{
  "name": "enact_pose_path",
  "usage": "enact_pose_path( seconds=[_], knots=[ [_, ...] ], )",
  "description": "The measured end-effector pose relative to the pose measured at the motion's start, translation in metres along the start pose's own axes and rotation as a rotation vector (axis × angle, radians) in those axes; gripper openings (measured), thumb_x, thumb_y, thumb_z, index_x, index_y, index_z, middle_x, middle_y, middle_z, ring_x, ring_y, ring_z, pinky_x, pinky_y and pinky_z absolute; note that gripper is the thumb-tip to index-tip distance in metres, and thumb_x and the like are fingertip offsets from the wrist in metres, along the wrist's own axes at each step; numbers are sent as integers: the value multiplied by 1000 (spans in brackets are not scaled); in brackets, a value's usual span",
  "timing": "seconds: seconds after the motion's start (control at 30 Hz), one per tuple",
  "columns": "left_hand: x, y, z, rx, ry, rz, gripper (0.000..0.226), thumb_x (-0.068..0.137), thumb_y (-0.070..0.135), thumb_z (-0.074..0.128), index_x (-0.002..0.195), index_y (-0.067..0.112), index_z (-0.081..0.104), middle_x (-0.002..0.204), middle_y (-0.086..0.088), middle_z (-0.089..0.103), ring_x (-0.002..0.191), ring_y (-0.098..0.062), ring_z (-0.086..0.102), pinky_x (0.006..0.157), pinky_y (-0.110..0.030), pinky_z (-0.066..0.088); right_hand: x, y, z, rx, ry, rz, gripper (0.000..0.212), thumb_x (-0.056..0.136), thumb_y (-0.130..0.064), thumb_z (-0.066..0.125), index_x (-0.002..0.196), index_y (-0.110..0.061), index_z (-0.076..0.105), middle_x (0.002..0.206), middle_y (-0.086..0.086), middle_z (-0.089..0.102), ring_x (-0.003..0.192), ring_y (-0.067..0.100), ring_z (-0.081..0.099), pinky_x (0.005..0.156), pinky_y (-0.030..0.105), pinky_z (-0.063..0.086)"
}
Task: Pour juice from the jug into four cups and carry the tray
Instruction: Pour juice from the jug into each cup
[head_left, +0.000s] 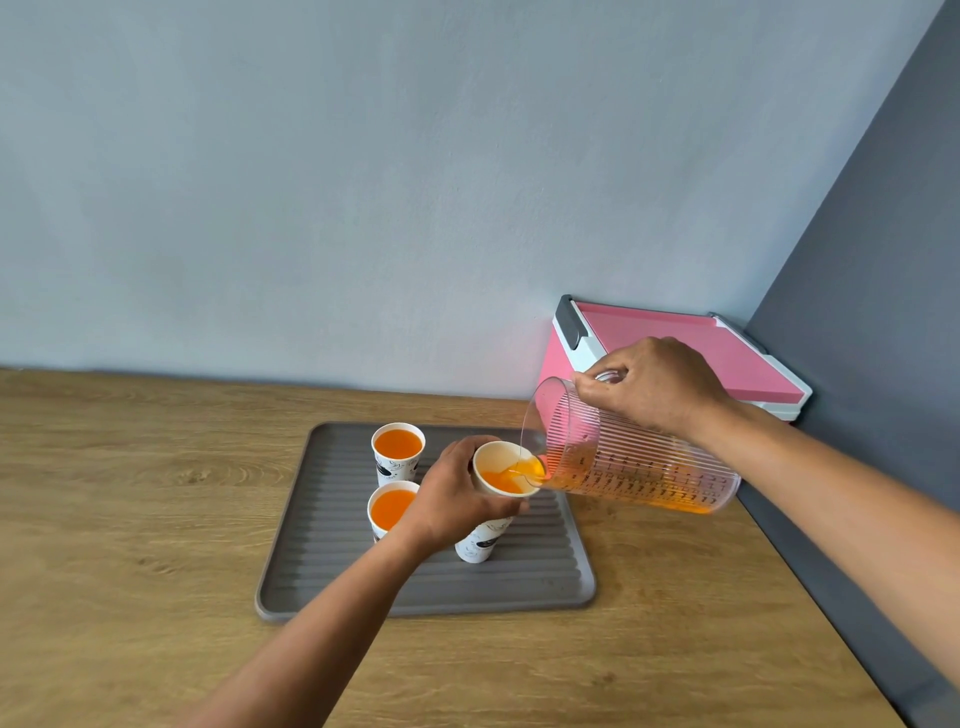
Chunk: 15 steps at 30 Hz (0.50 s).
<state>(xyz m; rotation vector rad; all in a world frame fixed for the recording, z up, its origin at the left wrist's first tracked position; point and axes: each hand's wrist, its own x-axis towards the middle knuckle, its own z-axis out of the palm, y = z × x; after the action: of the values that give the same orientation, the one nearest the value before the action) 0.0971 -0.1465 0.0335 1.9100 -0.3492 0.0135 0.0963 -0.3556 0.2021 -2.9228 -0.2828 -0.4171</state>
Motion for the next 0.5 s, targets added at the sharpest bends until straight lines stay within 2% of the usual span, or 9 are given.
enact_pose_path(
  seconds=[0.5],
  knots=[
    [-1,0,1,-8,-22,-22,71,60,39,88,118,39,47,118,11,58,105,-7,59,88,-26,53,2,-4,-1,-14,-13,-15,38,88,-54,61,101,-24,80,106,-5,77,92,14,72,89,30,53]
  ],
)
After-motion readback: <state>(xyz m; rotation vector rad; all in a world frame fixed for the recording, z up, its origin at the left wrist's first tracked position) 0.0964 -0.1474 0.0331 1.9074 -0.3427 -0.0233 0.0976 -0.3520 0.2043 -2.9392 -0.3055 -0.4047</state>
